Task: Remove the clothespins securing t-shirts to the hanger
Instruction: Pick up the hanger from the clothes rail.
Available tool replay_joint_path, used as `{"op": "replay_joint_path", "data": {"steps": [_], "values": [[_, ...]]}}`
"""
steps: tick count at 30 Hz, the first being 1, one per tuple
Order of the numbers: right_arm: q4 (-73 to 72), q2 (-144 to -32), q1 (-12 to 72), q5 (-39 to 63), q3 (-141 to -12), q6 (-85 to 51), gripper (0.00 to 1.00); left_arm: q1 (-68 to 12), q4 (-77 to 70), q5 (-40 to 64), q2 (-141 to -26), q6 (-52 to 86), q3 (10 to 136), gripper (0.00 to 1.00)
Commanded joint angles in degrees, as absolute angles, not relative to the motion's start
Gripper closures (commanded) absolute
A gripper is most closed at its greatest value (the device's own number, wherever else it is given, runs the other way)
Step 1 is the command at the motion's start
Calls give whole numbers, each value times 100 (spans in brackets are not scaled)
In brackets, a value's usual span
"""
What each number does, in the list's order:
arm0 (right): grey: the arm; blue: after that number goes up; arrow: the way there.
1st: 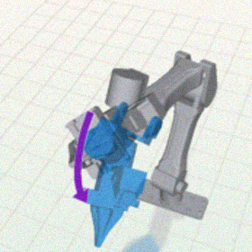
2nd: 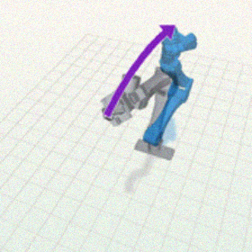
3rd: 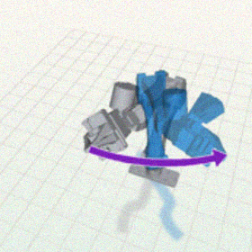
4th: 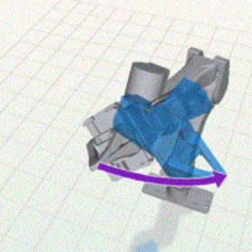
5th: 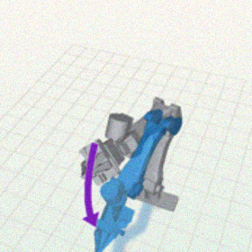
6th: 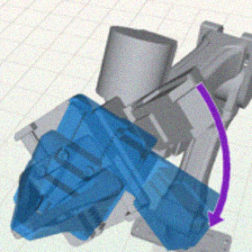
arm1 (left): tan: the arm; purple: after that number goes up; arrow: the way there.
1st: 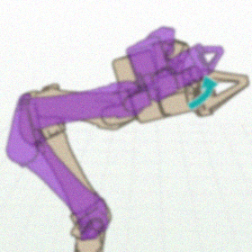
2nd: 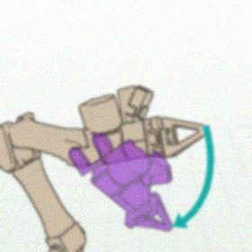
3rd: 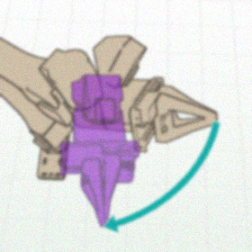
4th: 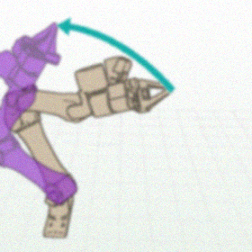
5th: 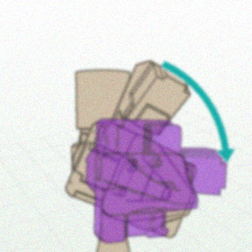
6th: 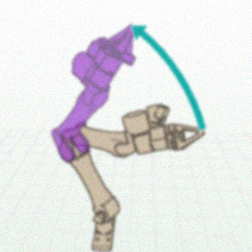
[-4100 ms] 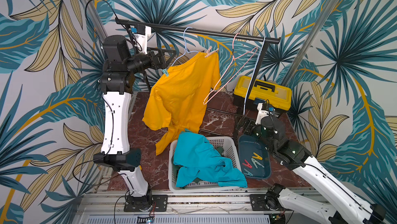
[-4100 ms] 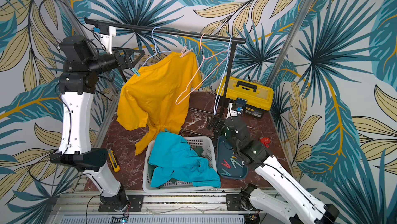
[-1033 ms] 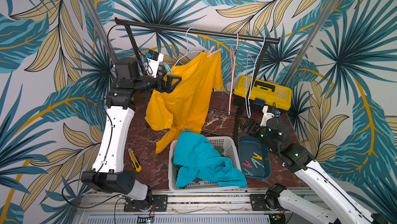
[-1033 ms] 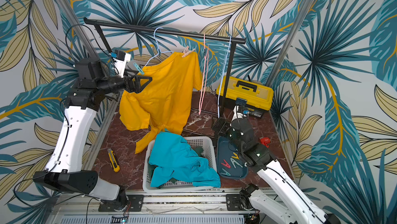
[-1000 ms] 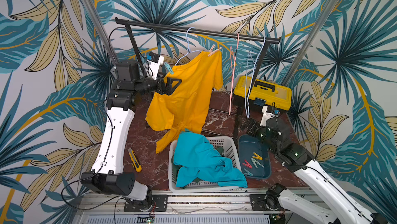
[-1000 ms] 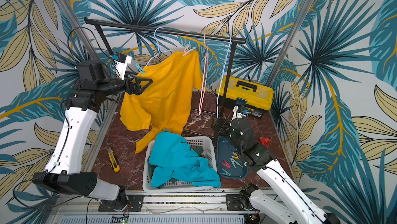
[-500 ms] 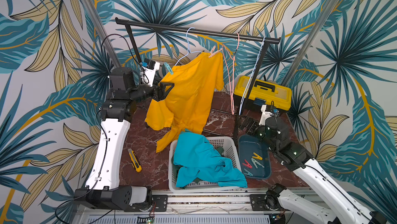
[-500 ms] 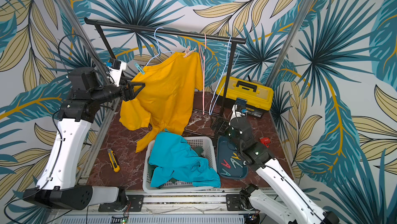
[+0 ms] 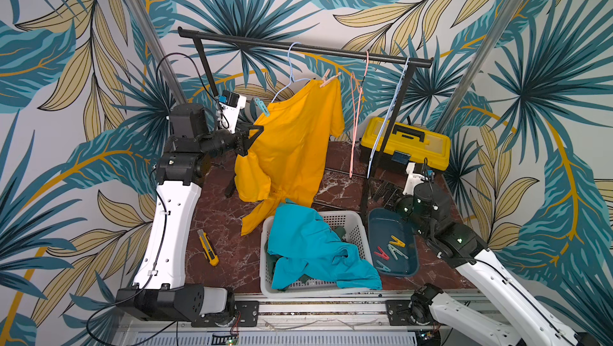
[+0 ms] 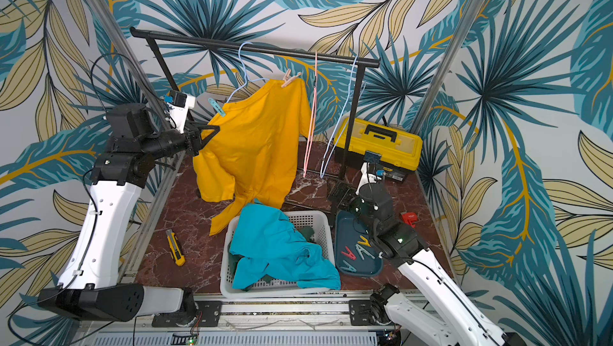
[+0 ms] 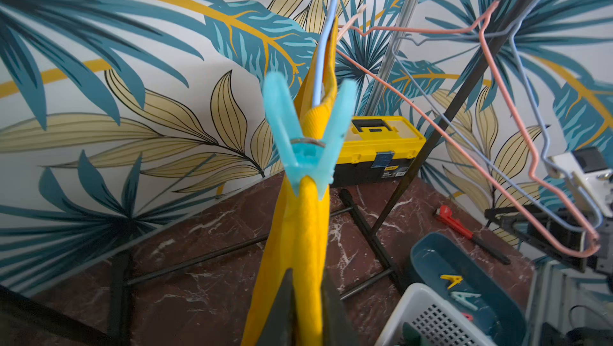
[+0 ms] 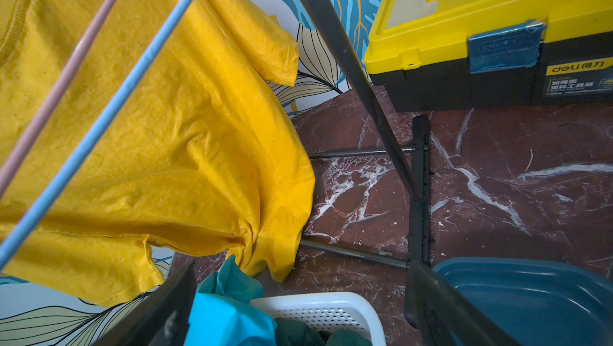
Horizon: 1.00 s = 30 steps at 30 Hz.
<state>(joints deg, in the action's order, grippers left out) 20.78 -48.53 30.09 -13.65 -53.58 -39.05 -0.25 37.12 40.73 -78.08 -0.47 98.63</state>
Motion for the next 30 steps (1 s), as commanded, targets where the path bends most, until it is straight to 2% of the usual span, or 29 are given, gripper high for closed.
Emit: {"op": "replay_joint_path", "data": {"steps": [1,17,30], "values": [[1925,-4759,2996,-1393,-5168,-3972,1,26,3656,4142,-7732,-59,9948,100],[1878,-4928,2985,-1313,-5213,-3993,1,2,3617,4034,-7805,75,10535,100],[1819,-4966,2979,-1231,-5262,-4038,1,-59,3234,3099,-7365,-41,10528,100]]}}
